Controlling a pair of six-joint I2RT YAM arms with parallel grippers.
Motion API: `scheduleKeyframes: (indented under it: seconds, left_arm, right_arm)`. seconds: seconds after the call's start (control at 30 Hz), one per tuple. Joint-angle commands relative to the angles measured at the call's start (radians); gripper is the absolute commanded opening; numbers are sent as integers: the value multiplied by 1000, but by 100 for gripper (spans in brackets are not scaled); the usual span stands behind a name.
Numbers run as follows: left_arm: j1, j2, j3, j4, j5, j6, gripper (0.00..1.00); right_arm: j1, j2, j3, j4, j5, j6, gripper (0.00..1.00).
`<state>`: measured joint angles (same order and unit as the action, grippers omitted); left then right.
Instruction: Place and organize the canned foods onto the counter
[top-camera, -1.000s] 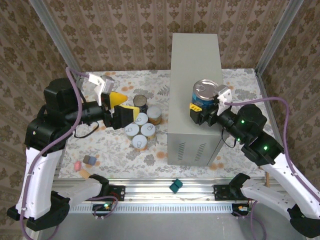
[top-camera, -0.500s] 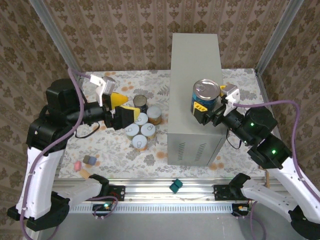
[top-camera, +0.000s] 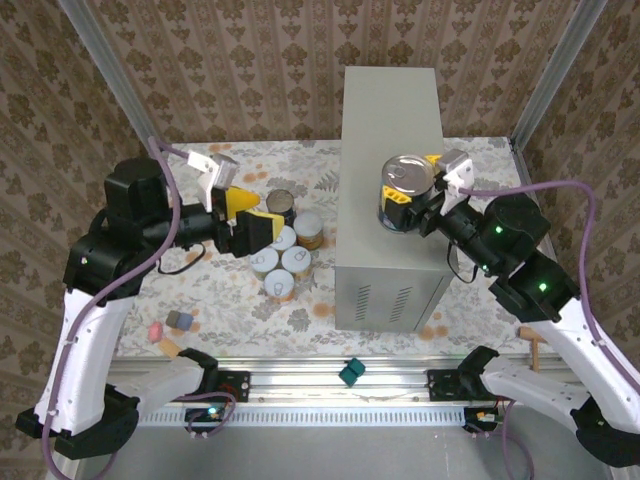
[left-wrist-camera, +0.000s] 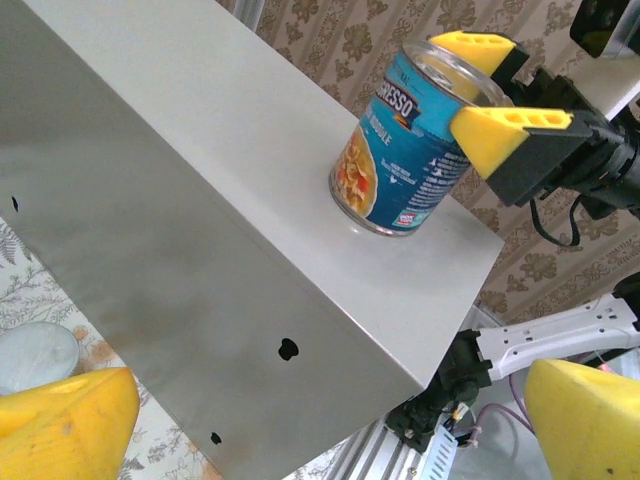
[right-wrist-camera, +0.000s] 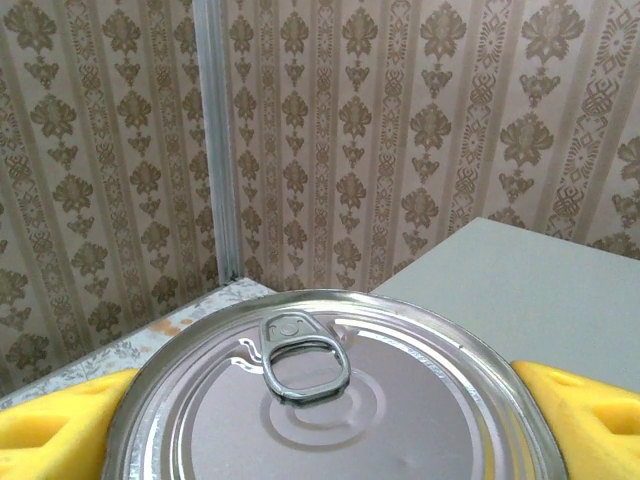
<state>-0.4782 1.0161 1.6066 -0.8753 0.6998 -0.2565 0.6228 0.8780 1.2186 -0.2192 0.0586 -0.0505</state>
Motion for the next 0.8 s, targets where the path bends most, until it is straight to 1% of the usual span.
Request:
scheduleKeyframes:
  seconds: [0.0, 0.13, 0.17, 0.33, 0.57, 0.67, 0.77]
  left_arm:
    - [-9, -23, -45, 52, -14, -29, 100]
    - [-28, -39, -102, 86, -49, -38, 100]
    - [-36, -39, -107, 81, -93, -30, 100]
    - [-67, -36, -124, 81, -161, -2, 100]
    - [-86, -23, -154, 101, -181, 7, 100]
    - [-94, -18, -168, 106, -183, 8, 100]
    - [-97, -16, -181, 115, -180, 11, 100]
  right_arm:
    - [-15, 36, 45, 15, 40, -8, 76]
    - [-59, 99, 93, 57, 46, -1, 73]
    - [-76, 122, 108, 69, 46, 1, 72]
    - [-176, 252, 201, 122, 40, 7, 71]
    - [-349, 450, 317, 217, -33, 80, 70]
    - [-399, 531, 361, 261, -67, 93, 71]
    - [-427, 607, 402, 302, -77, 93, 71]
